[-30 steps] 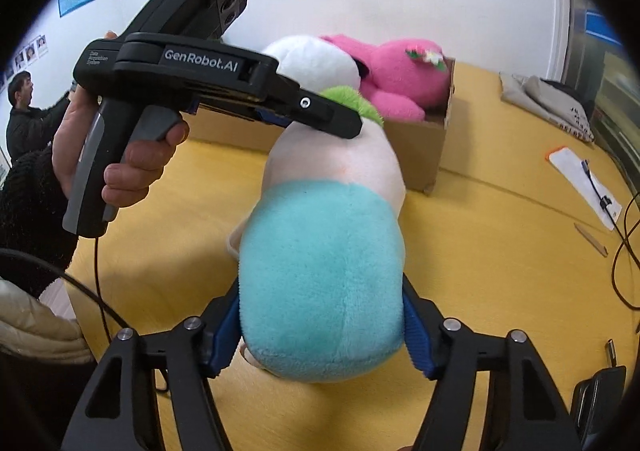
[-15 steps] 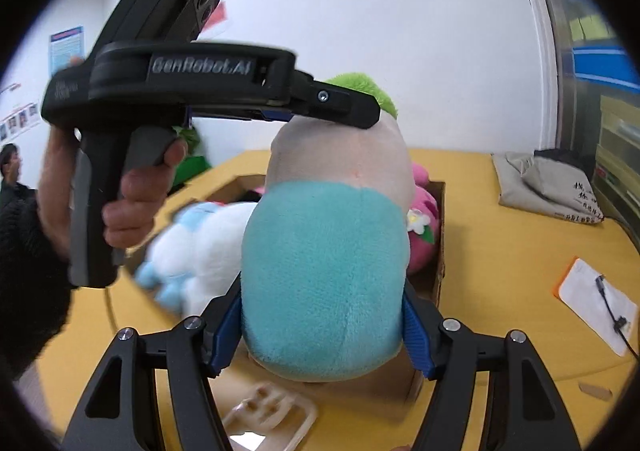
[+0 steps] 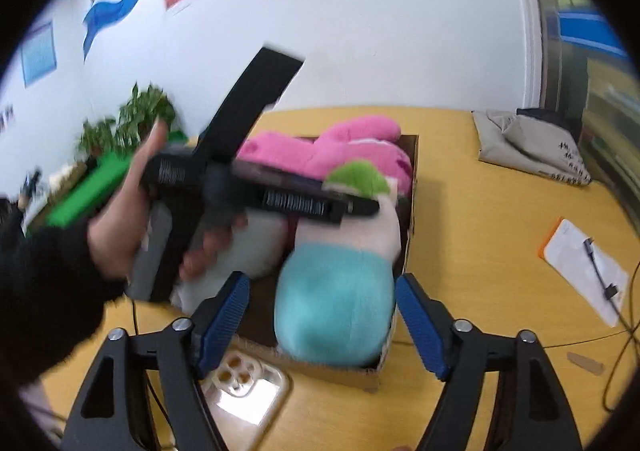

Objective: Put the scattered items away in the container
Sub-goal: 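Lift the long plush into the box beside the panda and open both grippers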

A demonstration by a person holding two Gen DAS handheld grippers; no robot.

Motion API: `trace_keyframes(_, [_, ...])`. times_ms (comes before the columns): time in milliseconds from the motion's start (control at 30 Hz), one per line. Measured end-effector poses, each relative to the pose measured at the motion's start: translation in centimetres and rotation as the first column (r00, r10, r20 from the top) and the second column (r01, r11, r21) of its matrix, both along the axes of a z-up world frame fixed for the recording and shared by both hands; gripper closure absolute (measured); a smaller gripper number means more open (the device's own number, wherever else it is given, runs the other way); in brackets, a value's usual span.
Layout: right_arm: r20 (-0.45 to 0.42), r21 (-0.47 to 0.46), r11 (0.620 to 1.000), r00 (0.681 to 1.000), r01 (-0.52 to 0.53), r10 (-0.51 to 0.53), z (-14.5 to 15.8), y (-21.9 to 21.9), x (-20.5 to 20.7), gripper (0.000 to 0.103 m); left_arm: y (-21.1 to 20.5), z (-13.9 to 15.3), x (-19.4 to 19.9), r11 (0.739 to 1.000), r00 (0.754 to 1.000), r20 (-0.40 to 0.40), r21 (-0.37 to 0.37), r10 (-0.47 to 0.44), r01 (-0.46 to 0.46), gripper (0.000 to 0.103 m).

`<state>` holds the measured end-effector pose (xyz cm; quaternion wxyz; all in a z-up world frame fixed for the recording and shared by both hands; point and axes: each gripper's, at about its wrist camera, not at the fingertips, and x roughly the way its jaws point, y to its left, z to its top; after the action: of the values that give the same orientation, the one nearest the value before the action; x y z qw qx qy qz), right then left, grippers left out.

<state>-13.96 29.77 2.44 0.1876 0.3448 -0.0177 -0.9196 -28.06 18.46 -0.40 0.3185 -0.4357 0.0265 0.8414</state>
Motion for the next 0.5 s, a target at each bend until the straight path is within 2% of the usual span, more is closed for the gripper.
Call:
trace_keyframes(33, [0.041,0.034,0.999,0.999,0.003,-0.005,-0.9,-0.7,-0.8,0.057,0.1,0.1,0.0,1.000,1.000,0.004,0.001,0.007,-0.007,0.036])
trace_keyframes(67, [0.084,0.069,0.998,0.996,0.004,-0.010,-2.1,-1.5,-1.4,0.063,0.1,0.2,0.3,1.000,1.000,-0.002,-0.002,0.011,-0.011,0.036])
trace_keyframes(133, [0.103,0.066,0.998,0.995,0.008,-0.015,-3.5,-2.6,-1.0,0.062,-0.5,0.9,1.1,1.000,0.999,-0.030,0.007,0.022,-0.022,0.034])
trace_keyframes(233, [0.100,0.050,0.998,0.994,0.034,-0.039,-3.7,-2.3,-1.0,0.062,-2.0,2.3,2.5,0.997,0.996,-0.061,0.043,0.060,-0.058,0.031])
trace_keyframes(267, [0.097,0.059,0.997,0.994,0.045,-0.051,-3.8,-2.5,-0.9,0.060,-2.7,2.9,3.2,0.995,0.993,-0.082,0.049,0.089,-0.085,0.030])
trace_keyframes(300, [0.094,0.068,0.996,0.993,0.060,-0.066,-3.7,-2.6,-0.8,0.057,-3.5,3.5,4.1,0.993,0.990,-0.098,0.056,0.106,-0.101,0.023])
trace_keyframes(333, [0.093,0.076,0.994,0.992,0.078,-0.085,-3.6,-2.6,-0.6,0.045,-4.3,4.2,5.3,0.991,0.986,-0.114,0.072,0.119,-0.111,0.015])
trace_keyframes(433, [0.109,0.035,0.994,0.988,0.104,-0.107,-2.7,-2.5,0.8,0.022,-6.9,5.9,9.2,0.983,0.971,-0.171,0.097,0.168,-0.153,0.004])
trace_keyframes(500, [0.079,0.066,0.985,0.983,0.160,-0.165,-1.8,-2.8,1.9,0.020,-8.6,6.4,11.9,0.976,0.954,-0.206,0.074,0.216,-0.205,0.000])
